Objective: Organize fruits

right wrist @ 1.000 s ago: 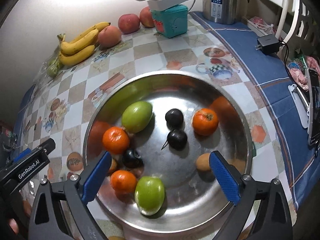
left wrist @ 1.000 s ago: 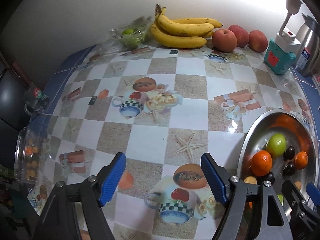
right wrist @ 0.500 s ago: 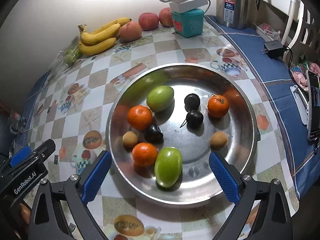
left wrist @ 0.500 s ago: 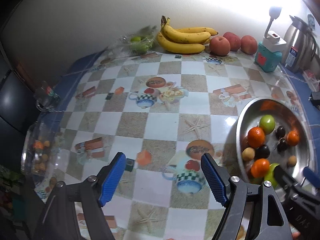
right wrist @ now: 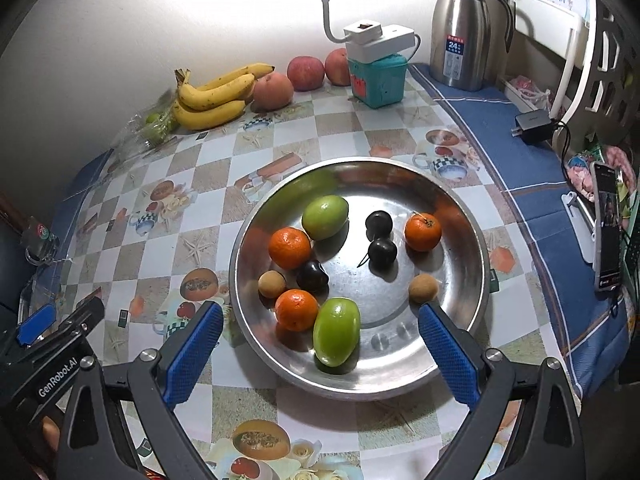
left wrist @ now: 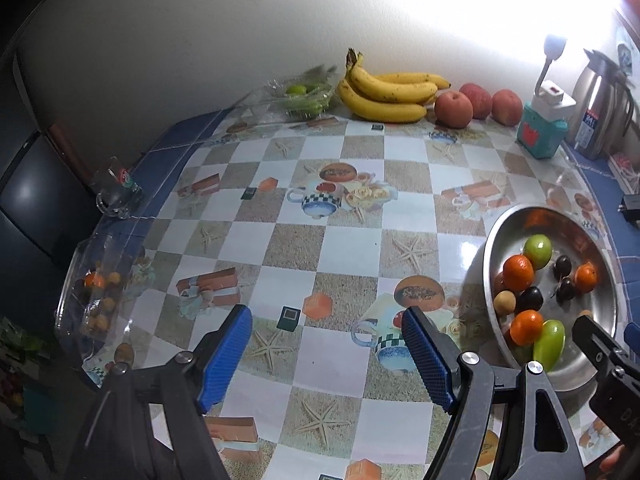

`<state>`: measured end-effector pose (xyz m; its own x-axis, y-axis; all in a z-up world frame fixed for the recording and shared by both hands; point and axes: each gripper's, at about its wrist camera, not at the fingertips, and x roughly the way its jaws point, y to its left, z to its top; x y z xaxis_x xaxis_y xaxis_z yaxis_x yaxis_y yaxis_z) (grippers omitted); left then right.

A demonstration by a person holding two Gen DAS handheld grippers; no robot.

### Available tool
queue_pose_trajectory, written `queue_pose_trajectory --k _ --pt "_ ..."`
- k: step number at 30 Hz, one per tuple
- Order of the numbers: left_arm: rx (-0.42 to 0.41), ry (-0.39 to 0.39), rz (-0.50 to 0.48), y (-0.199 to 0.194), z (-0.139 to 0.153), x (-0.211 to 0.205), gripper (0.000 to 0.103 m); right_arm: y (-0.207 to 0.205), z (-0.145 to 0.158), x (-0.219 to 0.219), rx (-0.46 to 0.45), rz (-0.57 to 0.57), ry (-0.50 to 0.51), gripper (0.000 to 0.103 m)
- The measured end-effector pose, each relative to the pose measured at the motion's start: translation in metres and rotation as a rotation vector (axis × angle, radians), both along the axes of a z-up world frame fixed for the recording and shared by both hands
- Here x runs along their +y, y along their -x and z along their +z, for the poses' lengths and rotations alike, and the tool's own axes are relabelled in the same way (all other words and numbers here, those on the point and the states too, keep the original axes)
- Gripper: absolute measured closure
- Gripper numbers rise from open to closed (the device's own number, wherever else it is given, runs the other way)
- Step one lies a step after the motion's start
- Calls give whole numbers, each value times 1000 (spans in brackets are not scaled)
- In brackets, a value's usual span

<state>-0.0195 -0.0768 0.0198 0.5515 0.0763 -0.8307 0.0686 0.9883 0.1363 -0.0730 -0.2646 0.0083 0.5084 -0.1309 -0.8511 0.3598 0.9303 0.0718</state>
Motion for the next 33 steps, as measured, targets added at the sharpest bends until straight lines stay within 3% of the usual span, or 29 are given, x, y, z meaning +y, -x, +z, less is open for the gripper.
queue_pose_trajectory --k 33 --pt "17 28 -2 0 0 3 23 -1 -4 -1 28 -17 6 5"
